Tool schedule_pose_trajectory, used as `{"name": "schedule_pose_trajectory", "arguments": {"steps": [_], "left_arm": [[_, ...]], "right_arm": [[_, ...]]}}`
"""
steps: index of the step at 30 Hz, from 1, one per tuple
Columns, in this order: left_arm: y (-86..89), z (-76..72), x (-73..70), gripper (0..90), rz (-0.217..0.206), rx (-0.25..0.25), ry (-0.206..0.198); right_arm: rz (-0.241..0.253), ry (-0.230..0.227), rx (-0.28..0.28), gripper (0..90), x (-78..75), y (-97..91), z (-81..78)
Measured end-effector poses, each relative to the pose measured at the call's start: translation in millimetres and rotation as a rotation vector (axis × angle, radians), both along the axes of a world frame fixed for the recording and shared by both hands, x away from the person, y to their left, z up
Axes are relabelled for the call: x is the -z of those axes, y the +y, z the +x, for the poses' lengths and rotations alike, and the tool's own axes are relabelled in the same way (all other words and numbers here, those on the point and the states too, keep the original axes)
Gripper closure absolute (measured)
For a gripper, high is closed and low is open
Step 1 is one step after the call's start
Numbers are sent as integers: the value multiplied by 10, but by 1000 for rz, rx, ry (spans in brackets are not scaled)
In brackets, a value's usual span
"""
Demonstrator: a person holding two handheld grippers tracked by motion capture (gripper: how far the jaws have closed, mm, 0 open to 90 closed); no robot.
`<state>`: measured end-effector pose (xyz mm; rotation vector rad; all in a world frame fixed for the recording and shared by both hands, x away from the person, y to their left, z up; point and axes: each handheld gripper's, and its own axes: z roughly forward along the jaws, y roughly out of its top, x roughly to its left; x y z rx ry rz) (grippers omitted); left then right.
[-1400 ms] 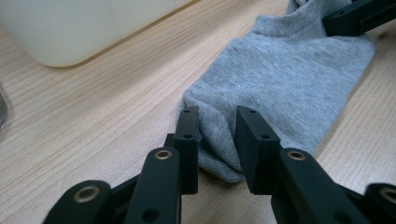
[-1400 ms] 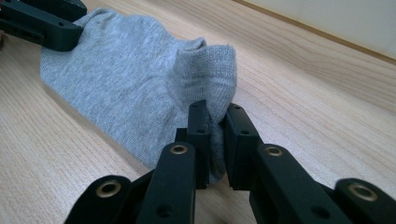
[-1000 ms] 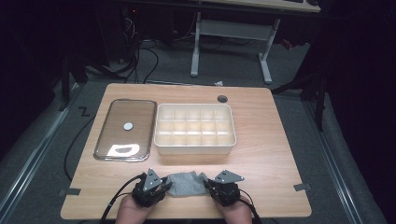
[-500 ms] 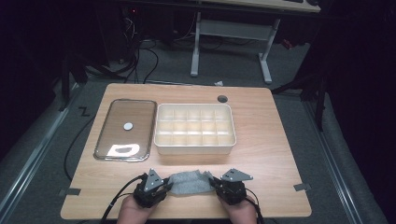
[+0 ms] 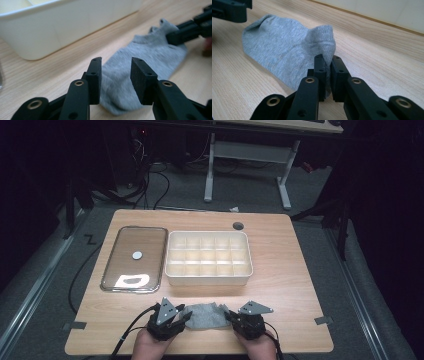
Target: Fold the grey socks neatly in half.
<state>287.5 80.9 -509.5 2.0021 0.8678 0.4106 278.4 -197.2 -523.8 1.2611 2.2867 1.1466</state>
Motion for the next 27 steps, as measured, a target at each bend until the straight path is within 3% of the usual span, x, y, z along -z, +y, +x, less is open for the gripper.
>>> {"name": "schedule_pose_trajectory", "arguments": {"steps": [8,11,14,20,27], "left_arm": [[-418,78,61,638,54,72,90],[-519,111,95,718,79,84,109],[-578,121,121,803,103,84,112],[-692,122,150,820,135,89,99],[-771,98,156,818,168,83,65]], "right_arm": [[7,-2,-3,854,-7,-22,5],[12,-2,0,854,-9,-47,7],[25,0,4,854,-13,-79,8],[58,6,14,854,-25,-143,14],[152,21,3,853,-69,-231,3]]}}
